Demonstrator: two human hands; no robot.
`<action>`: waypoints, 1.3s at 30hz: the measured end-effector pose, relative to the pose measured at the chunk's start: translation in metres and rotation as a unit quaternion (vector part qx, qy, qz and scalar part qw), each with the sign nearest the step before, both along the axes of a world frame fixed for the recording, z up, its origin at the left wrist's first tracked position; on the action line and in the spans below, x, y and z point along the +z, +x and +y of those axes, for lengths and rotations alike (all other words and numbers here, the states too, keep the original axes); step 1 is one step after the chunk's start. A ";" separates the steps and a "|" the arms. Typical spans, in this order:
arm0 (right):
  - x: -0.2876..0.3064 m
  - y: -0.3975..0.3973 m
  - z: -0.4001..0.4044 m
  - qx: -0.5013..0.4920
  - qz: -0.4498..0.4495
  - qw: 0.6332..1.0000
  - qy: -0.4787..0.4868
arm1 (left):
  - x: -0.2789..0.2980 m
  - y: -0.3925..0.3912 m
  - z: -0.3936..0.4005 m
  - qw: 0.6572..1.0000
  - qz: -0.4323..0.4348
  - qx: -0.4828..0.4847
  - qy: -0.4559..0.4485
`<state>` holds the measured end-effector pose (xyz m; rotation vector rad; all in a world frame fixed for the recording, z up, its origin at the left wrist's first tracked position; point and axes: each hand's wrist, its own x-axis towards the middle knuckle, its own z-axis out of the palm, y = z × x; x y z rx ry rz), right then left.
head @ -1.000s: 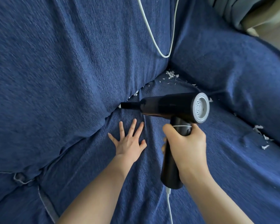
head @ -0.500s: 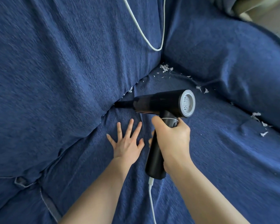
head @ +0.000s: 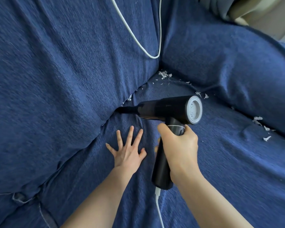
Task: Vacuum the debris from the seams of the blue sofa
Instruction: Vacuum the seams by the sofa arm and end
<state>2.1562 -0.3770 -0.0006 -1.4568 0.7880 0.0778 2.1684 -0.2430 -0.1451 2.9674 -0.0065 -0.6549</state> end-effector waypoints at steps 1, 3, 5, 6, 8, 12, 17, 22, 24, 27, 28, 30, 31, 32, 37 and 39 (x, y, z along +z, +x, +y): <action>0.001 -0.001 -0.005 0.000 -0.003 1.000 -0.008 | -0.001 0.004 0.000 1.000 0.004 0.002 0.000; 0.001 -0.001 -0.012 -0.002 -0.009 1.000 -0.016 | 0.000 0.014 -0.002 1.000 0.012 -0.001 -0.008; 0.000 0.001 -0.013 -0.005 -0.002 1.000 -0.009 | 0.001 0.024 -0.003 1.000 0.014 -0.008 -0.021; -0.001 0.004 -0.012 -0.007 0.000 1.000 -0.003 | 0.001 0.027 -0.004 1.000 0.014 -0.008 -0.026; -0.001 0.008 -0.009 -0.005 -0.002 1.000 0.010 | 0.000 0.025 -0.006 1.000 0.015 -0.008 -0.025; -0.004 0.010 -0.011 0.007 0.002 1.000 0.026 | 0.000 0.017 -0.011 1.000 0.016 -0.004 -0.006; -0.002 0.016 -0.006 0.011 0.004 1.000 0.021 | 0.007 0.018 -0.014 0.999 0.027 -0.011 0.014; 0.000 0.004 -0.024 -0.008 -0.010 1.000 -0.012 | -0.002 0.020 -0.012 1.000 0.014 -0.002 0.007; -0.003 0.008 -0.029 -0.018 -0.011 1.000 -0.009 | -0.003 0.021 -0.012 1.000 0.016 -0.002 0.004; -0.002 0.018 -0.023 -0.019 -0.004 1.000 0.010 | -0.002 0.024 -0.009 1.000 0.019 -0.011 0.001; -0.001 0.020 -0.021 -0.011 -0.007 1.000 0.012 | -0.001 0.026 -0.007 1.000 0.022 -0.012 -0.003; -0.002 0.019 -0.020 0.000 -0.008 1.000 0.008 | 0.001 0.030 -0.003 0.999 0.030 -0.022 -0.005; -0.003 0.018 -0.021 0.002 -0.006 1.000 0.007 | 0.001 0.031 0.001 0.999 0.034 -0.030 -0.003; -0.005 0.017 -0.022 0.003 -0.003 1.000 0.007 | 0.001 0.033 0.003 0.999 0.036 -0.037 -0.001; -0.007 0.016 -0.015 0.011 0.008 1.000 0.021 | 0.001 0.035 0.005 0.998 0.040 -0.043 -0.003; -0.007 0.017 -0.011 0.015 0.008 1.000 0.019 | 0.002 0.036 0.004 0.998 0.042 -0.043 0.001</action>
